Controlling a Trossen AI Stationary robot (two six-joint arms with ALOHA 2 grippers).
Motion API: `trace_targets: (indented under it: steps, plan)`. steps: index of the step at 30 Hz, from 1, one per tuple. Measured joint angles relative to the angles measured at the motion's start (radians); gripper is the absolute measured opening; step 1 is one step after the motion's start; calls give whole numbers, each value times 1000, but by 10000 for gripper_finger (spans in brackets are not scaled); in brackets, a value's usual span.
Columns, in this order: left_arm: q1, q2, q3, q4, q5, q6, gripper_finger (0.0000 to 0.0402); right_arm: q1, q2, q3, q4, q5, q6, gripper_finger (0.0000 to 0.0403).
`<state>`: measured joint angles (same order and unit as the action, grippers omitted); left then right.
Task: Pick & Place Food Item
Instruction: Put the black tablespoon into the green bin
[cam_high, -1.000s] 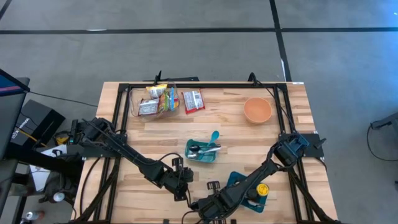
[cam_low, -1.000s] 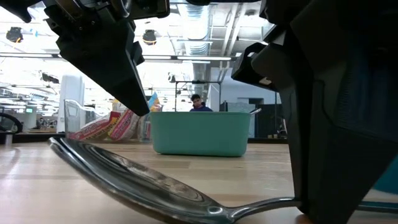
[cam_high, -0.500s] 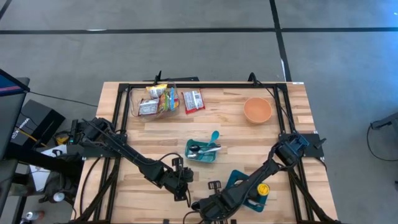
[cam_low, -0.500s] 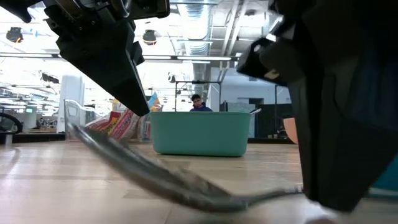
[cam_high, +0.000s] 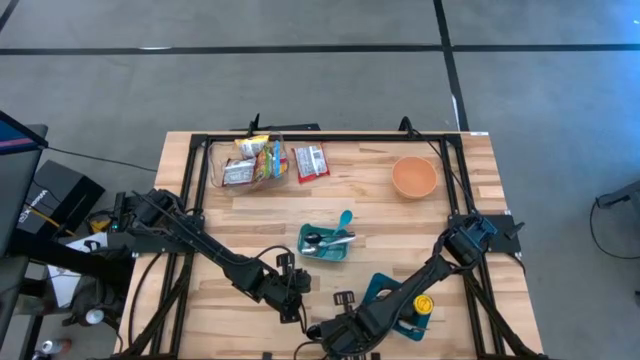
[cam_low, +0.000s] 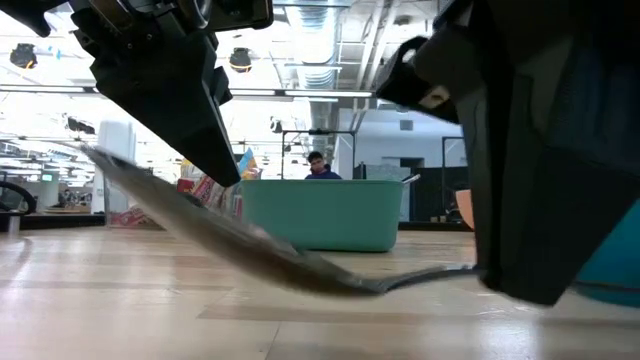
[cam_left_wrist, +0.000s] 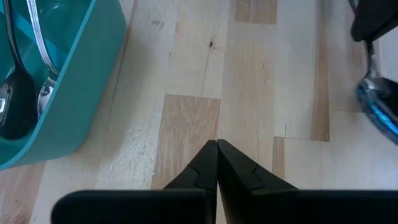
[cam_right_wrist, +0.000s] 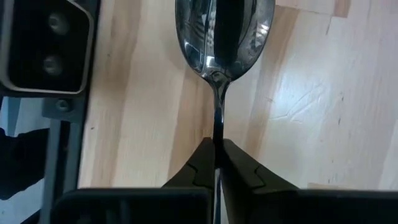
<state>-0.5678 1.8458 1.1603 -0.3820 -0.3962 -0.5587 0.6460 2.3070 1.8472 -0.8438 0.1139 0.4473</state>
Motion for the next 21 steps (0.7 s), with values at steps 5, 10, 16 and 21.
trace_targets:
  steps: [5,10,16,21]
  plan:
    - [0,0,0,0,0,0,0,3,-1,50,-34,5,-11,3]
    - [0,0,0,0,0,0,0,11,-3,125,-120,42,-29,2]
    - [0,0,0,0,0,0,0,20,-4,211,-211,95,-40,2]
    - [0,0,0,0,0,0,0,28,-5,254,-262,118,-55,3]
